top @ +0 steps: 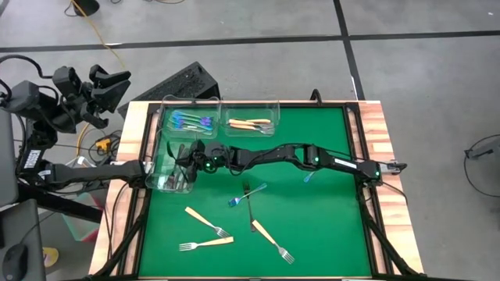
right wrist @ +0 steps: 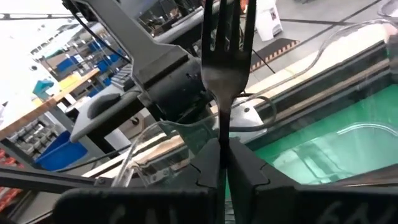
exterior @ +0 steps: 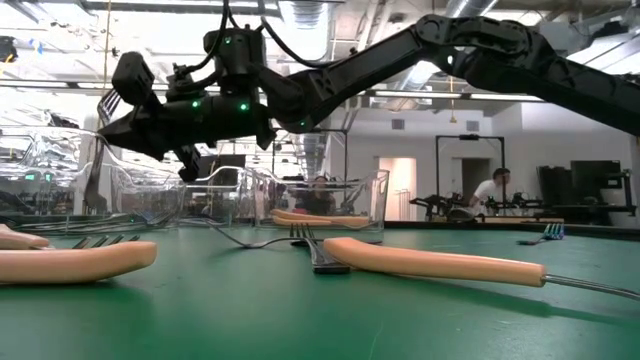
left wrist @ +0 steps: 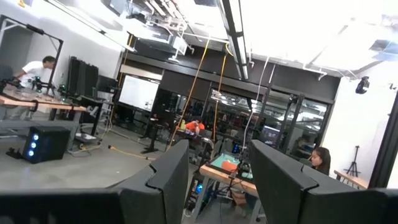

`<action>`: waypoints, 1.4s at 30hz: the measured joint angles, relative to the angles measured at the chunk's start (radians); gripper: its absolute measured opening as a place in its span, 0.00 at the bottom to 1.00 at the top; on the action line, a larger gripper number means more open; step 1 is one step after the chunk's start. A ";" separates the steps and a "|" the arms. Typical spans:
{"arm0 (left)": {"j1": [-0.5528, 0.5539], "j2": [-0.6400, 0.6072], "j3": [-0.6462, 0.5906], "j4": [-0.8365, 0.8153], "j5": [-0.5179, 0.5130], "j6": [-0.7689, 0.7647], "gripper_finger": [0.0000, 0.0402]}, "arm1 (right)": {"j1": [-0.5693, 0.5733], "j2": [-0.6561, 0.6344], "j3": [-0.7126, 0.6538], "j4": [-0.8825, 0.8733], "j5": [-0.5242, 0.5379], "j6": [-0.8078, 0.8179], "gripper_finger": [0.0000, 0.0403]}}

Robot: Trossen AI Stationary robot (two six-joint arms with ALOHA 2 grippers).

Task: Sort silverware by color (type)
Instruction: Put the black fork into the middle left transparent bin, then put the iridescent fork into the top left transparent bin

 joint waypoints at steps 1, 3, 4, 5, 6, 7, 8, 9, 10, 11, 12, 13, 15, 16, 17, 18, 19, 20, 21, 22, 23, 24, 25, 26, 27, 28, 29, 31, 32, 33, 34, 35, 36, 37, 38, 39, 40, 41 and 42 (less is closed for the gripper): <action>0.000 0.000 0.000 0.000 0.000 0.000 0.38 | 0.000 0.000 0.000 -0.001 0.004 -0.002 0.10; 0.000 0.000 0.000 0.000 0.000 0.000 0.38 | 0.000 0.000 0.000 -0.007 0.017 -0.002 0.15; 0.000 0.000 0.000 0.000 0.000 0.000 0.38 | -0.001 0.000 0.000 -0.006 0.017 -0.002 0.17; 0.000 0.000 0.000 0.000 0.000 0.000 0.38 | -0.001 0.000 0.000 -0.003 0.018 -0.002 0.20; 0.000 0.000 0.000 0.000 0.000 0.000 0.38 | -0.001 0.000 0.000 -0.001 0.020 -0.002 0.22; 0.000 0.000 0.000 0.000 0.000 0.000 0.38 | -0.001 0.000 0.000 -0.001 0.020 -0.002 0.24; 0.000 0.000 0.000 0.000 0.000 0.000 0.38 | -0.001 0.000 0.000 -0.001 0.020 -0.002 0.27; 0.000 0.000 0.000 0.000 0.000 0.000 0.38 | -0.001 0.000 0.000 -0.003 0.020 -0.002 0.29; 0.000 0.000 0.000 0.000 0.000 0.000 0.38 | -0.001 0.000 0.000 -0.005 0.020 -0.002 0.32; 0.000 0.000 0.000 -0.001 0.000 0.000 0.38 | -0.003 0.000 0.000 -0.005 0.020 -0.002 0.35; 0.000 0.000 0.000 -0.001 0.000 0.000 0.38 | -0.005 0.000 0.000 -0.004 0.015 -0.002 0.37; 0.000 0.000 0.000 -0.003 0.000 0.000 0.38 | -0.007 -0.002 0.000 -0.004 -0.002 -0.001 0.40; 0.000 0.000 0.000 -0.013 0.000 0.012 0.38 | -0.014 -0.014 0.000 -0.016 -0.052 0.008 0.44; 0.000 0.000 0.000 -0.022 0.000 0.018 0.38 | -0.017 -0.025 0.000 -0.021 -0.073 0.009 0.46; 0.000 0.000 0.000 -0.032 0.000 0.022 0.38 | -0.021 -0.042 0.000 -0.035 -0.090 0.008 0.47; 0.000 0.000 0.000 -0.040 0.000 0.023 0.38 | -0.027 -0.064 0.000 -0.058 -0.106 0.006 0.48; 0.000 0.000 0.000 -0.044 0.000 0.023 0.38 | -0.032 -0.091 0.000 -0.096 -0.121 0.001 0.49; 0.000 0.000 0.000 -0.048 0.000 0.023 0.38 | -0.037 -0.113 0.002 -0.118 -0.128 -0.015 0.49; 0.000 0.000 0.000 -0.053 0.000 0.024 0.38 | -0.042 -0.137 0.004 -0.144 -0.132 -0.037 0.49; 0.000 0.000 0.000 -0.057 0.000 0.027 0.38 | -0.048 -0.166 0.004 -0.198 -0.140 -0.061 0.49; 0.000 0.000 0.000 -0.058 0.000 0.030 0.38 | -0.053 -0.193 0.004 -0.246 -0.147 -0.090 0.49; 0.000 0.000 0.000 -0.059 0.000 0.034 0.38 | -0.057 -0.221 0.004 -0.297 -0.149 -0.130 0.49; 0.000 0.000 0.000 -0.060 0.000 0.037 0.38 | -0.062 -0.249 0.003 -0.359 -0.148 -0.176 0.48; 0.000 0.000 0.000 -0.060 0.000 0.037 0.38 | -0.069 -0.282 0.003 -0.419 -0.142 -0.223 0.48; 0.000 0.000 0.000 -0.060 0.000 0.038 0.38 | -0.078 -0.322 0.001 -0.498 -0.134 -0.270 0.48; 0.000 0.000 0.000 -0.060 0.000 0.038 0.38 | -0.087 -0.360 0.001 -0.557 -0.127 -0.310 0.47; 0.000 0.000 0.000 -0.060 0.000 0.042 0.38 | -0.095 -0.397 0.002 -0.602 -0.113 -0.348 0.47; 0.000 0.000 0.000 -0.062 0.000 0.061 0.38 | -0.115 -0.478 0.003 -0.717 -0.088 -0.403 0.47; 0.000 0.000 0.000 -0.067 0.000 0.067 0.38 | -0.124 -0.512 0.003 -0.768 -0.071 -0.428 0.47; 0.000 0.000 0.000 -0.073 0.000 0.071 0.38 | -0.131 -0.544 0.004 -0.805 -0.055 -0.453 0.47; 0.000 0.000 0.000 -0.080 0.000 0.072 0.38 | -0.139 -0.578 0.004 -0.849 -0.037 -0.478 0.47; 0.000 0.000 0.000 -0.085 0.000 0.072 0.38 | -0.145 -0.611 0.002 -0.898 -0.025 -0.502 0.47; 0.000 0.000 0.000 -0.086 0.000 0.072 0.38 | -0.149 -0.641 0.002 -0.930 -0.017 -0.525 0.46; 0.000 0.000 0.000 -0.085 0.000 0.072 0.38 | -0.152 -0.675 0.002 -0.957 -0.006 -0.548 0.46; 0.000 0.000 0.000 -0.084 0.000 0.072 0.38 | -0.154 -0.713 0.002 -0.992 -0.002 -0.570 0.46; 0.000 0.000 0.000 -0.083 0.000 0.072 0.38 | -0.159 -0.753 0.002 -1.028 0.001 -0.587 0.46; 0.000 0.000 0.000 -0.082 0.000 0.072 0.38 | -0.162 -0.792 0.002 -1.059 0.004 -0.601 0.46; 0.000 0.000 0.000 -0.084 0.000 0.075 0.38 | -0.165 -0.829 0.003 -1.091 0.010 -0.613 0.46; 0.000 0.000 0.000 -0.086 0.000 0.082 0.38 | -0.169 -0.866 0.004 -1.128 0.021 -0.624 0.46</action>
